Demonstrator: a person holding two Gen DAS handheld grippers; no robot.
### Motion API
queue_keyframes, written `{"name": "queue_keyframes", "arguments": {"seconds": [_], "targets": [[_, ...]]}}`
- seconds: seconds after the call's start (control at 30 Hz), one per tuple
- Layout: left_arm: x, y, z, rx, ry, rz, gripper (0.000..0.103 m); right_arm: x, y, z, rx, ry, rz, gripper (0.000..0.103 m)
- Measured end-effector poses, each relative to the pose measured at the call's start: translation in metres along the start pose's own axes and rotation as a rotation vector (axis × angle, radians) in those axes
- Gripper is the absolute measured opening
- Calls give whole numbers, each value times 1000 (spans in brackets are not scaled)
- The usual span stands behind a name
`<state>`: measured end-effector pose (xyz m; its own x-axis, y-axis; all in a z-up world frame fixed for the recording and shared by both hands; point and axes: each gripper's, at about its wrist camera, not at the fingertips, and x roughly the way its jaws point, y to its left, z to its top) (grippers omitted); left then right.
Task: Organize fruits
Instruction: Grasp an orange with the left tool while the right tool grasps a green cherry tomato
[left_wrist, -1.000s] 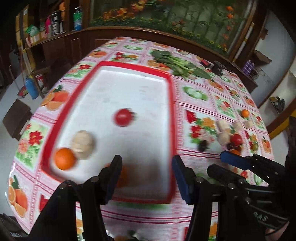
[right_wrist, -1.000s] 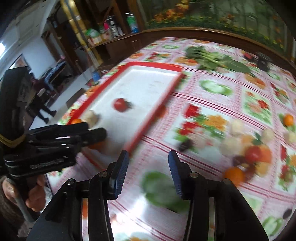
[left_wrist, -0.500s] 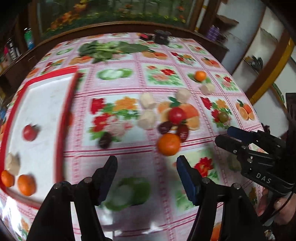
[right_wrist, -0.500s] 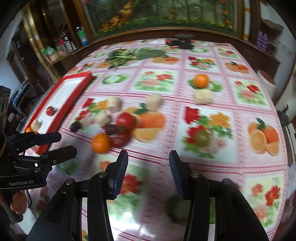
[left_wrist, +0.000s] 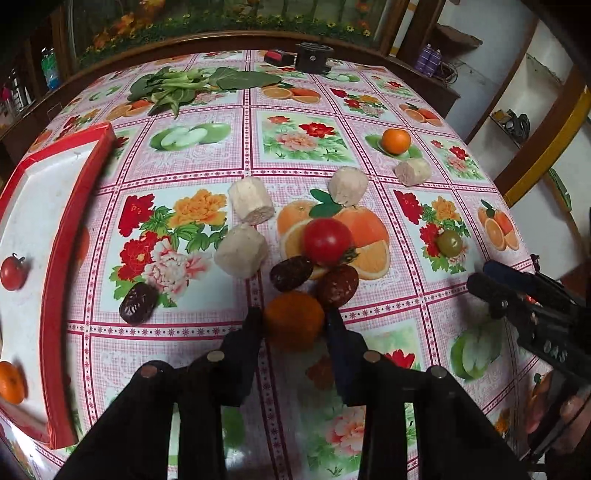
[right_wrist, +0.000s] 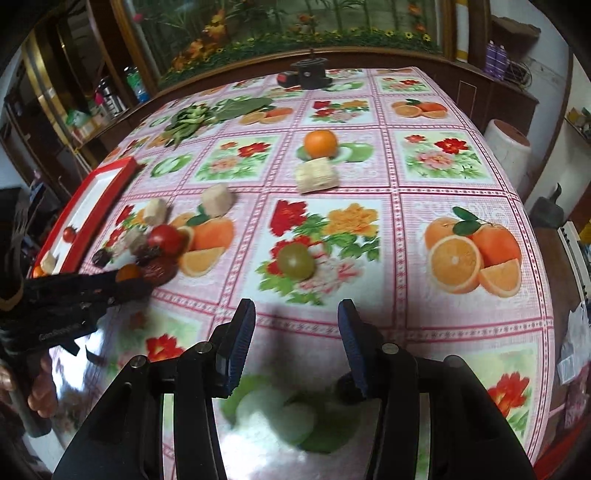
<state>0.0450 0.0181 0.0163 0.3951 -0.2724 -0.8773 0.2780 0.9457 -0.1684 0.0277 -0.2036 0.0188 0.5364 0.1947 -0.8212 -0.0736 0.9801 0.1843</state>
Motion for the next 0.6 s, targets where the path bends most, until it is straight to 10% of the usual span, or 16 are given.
{"name": "queue_keyframes", "arguments": {"seconds": [0.3, 0.6], "targets": [[-4, 7, -4, -49, 8, -13, 37, 30, 11, 20, -102, 16, 40, 46], [-8, 16, -10, -83, 6, -29, 37, 36, 9, 23, -207, -3, -46, 23]]}}
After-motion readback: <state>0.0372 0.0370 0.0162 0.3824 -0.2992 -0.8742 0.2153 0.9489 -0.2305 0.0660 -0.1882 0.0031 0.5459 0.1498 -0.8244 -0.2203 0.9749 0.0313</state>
